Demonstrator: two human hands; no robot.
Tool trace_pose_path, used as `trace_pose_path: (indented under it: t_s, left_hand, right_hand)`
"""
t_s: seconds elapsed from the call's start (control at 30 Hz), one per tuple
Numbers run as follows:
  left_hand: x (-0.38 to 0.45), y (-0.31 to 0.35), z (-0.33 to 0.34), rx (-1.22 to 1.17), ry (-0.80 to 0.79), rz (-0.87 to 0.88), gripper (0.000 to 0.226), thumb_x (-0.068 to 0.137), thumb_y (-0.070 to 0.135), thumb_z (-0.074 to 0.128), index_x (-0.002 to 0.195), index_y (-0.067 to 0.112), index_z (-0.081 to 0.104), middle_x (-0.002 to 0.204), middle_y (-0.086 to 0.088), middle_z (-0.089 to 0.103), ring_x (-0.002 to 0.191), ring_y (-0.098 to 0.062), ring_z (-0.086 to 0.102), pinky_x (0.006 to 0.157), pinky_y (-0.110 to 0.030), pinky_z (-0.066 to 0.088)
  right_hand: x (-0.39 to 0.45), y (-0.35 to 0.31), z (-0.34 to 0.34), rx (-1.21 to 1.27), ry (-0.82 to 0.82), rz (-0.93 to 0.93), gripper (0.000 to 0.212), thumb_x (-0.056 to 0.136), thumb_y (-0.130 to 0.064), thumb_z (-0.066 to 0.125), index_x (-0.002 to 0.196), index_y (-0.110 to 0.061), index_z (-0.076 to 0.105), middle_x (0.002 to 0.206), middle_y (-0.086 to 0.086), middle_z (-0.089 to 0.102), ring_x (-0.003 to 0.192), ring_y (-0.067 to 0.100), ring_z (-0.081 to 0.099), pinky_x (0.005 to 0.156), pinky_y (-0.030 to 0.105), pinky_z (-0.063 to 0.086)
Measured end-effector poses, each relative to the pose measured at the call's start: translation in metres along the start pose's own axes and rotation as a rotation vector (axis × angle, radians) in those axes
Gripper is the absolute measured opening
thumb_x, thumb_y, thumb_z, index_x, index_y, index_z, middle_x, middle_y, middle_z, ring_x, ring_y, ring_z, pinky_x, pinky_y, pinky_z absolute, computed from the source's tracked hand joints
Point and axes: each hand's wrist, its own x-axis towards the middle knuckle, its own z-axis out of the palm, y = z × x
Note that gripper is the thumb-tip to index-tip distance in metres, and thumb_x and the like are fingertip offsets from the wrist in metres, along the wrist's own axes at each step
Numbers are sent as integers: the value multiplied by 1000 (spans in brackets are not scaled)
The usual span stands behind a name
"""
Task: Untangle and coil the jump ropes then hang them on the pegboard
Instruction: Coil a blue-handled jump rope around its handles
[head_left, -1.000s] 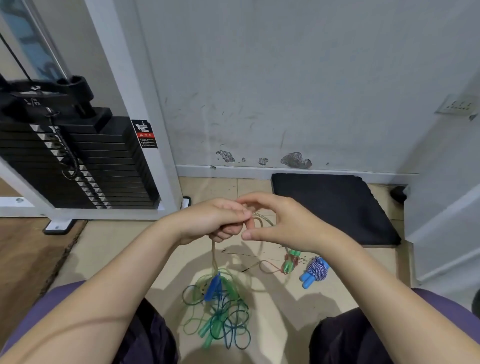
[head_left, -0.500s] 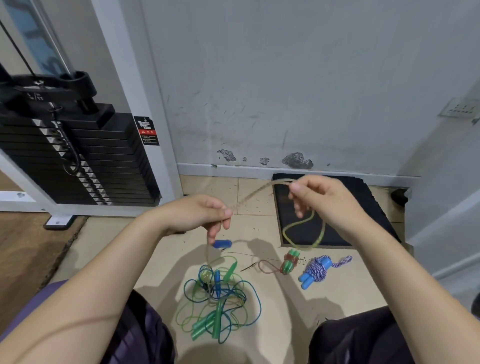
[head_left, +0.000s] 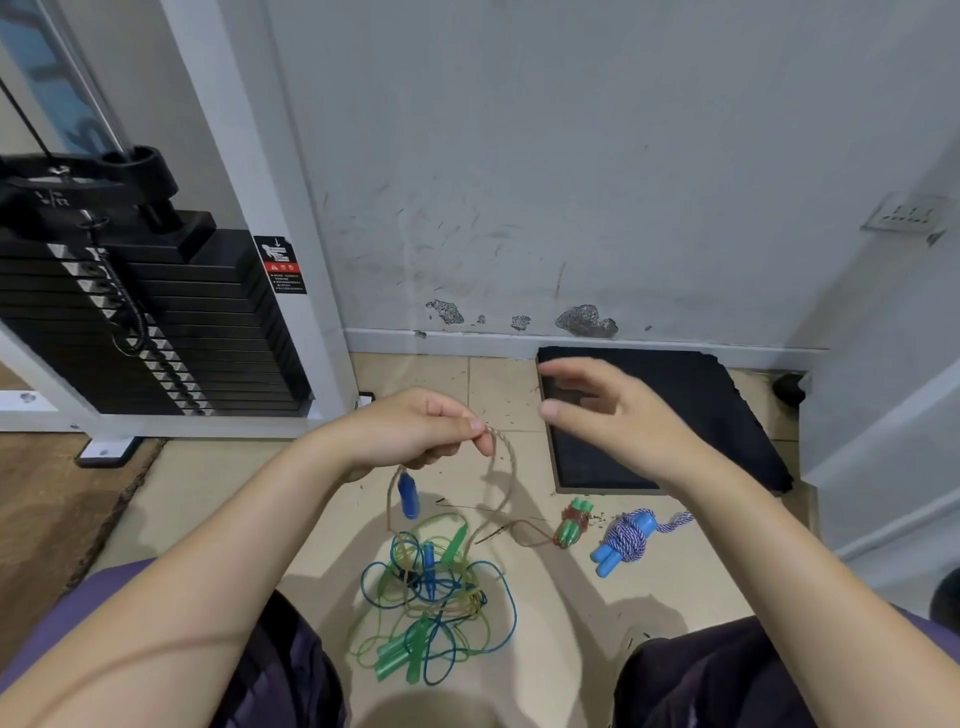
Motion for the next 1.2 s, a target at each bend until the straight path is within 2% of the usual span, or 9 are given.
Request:
trace_pose_path:
  t_s: [0.07, 0.13, 0.2, 0.33, 0.53, 0.7, 0.87, 1.1, 1.2]
  left_hand:
    - [2, -1, 7, -34, -89, 17, 23, 101, 15, 50, 107, 5, 70, 61, 5, 44, 53, -9, 34, 51, -20, 28]
    - [2, 0, 12, -29, -158, 54, 21, 101, 8, 48, 105, -3, 66, 66, 4, 54, 56, -9, 43, 57, -20, 36]
    - [3, 1, 13, -39, -187, 71, 21, 101, 7, 47, 95, 0, 66, 69, 2, 60, 58, -11, 52, 61, -21, 43]
    - [4, -4, 10, 25, -88, 16, 13, 95, 12, 60, 99, 1, 67, 75, -7, 70, 71, -16, 66, 75, -27, 51]
    - [8, -16, 2, 210, 71, 24, 5, 91, 19, 67, 92, 20, 73, 104, -3, 74, 104, -18, 66, 99, -31, 48]
    - [5, -8, 5, -28, 66, 13, 18, 101, 13, 50, 100, 3, 66, 77, -7, 69, 72, -20, 66, 71, -25, 55]
    - [4, -3, 7, -116, 102, 22, 20, 102, 13, 46, 91, 4, 60, 68, -6, 58, 59, -17, 56, 63, -29, 54]
    - [9, -7, 19, -188, 109, 67, 16, 100, 13, 51, 88, 6, 58, 63, -1, 51, 51, -11, 43, 42, -24, 37]
    - [10, -6, 26, -241, 69, 104, 16, 100, 11, 50, 93, -2, 56, 65, -6, 58, 45, -12, 46, 39, -22, 34]
  right_hand:
    - [-2, -1, 12, -47, -117, -28, 42, 82, -37, 76, 122, -35, 62, 121, -15, 65, 112, -6, 57, 99, 20, 42]
    - [-6, -4, 25, -3, -218, -15, 37, 86, -28, 73, 120, -26, 60, 95, -11, 69, 80, -7, 61, 74, 12, 45]
    - [-5, -3, 33, -35, -224, -7, 19, 91, -25, 68, 109, -21, 61, 66, -8, 58, 59, 4, 53, 59, 25, 48]
    - [-1, -5, 29, -175, -105, -16, 13, 95, -26, 61, 82, -25, 63, 58, -9, 45, 51, 5, 38, 55, 27, 36]
    - [1, -4, 8, 9, 164, 40, 22, 99, -20, 52, 80, -16, 61, 58, -8, 51, 57, 11, 46, 58, 24, 38]
    - [2, -3, 0, 116, 249, 54, 20, 98, -9, 51, 87, 0, 65, 72, 9, 62, 63, 15, 57, 65, 21, 48]
    - [3, 3, -3, 97, 351, 72, 16, 96, -14, 57, 87, -11, 69, 87, 5, 71, 81, 10, 61, 78, 22, 47]
    - [-4, -8, 10, 193, -1, 98, 8, 91, -17, 63, 96, -12, 65, 72, 5, 66, 60, 16, 59, 73, 34, 49]
    - [-5, -5, 25, 138, -86, 49, 16, 84, -20, 76, 92, -15, 63, 71, 1, 60, 62, 12, 51, 62, 28, 44]
